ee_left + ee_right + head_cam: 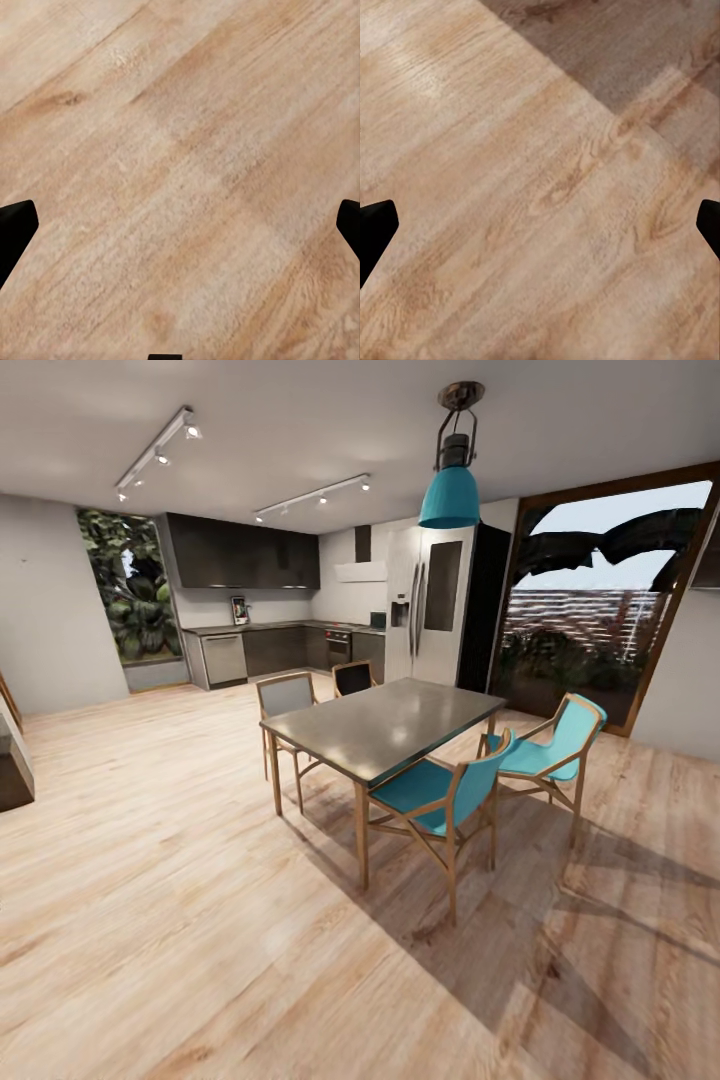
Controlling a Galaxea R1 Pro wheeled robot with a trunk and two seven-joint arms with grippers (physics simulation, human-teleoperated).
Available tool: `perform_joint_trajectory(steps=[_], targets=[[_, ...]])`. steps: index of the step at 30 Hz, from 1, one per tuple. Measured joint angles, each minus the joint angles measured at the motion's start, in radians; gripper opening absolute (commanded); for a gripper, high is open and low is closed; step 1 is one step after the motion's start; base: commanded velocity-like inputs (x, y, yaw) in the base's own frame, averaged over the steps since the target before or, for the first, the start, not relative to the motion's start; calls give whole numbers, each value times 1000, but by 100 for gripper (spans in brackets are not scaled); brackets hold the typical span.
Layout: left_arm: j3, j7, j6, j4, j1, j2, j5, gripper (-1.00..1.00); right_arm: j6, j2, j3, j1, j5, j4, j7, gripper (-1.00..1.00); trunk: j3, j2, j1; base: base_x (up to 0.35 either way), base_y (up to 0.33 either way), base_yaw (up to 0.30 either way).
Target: Pick up the poster from the kitchen countertop and hang it on one of the wall nails in the kitchen.
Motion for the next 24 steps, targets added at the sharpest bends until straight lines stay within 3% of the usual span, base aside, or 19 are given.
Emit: perform_joint_trajectory(steps=[24], targets=[[15, 0, 0, 0, 0, 0, 0, 100, 0, 2, 2, 0, 0, 2, -2, 100, 0, 0, 0, 0, 0, 260]])
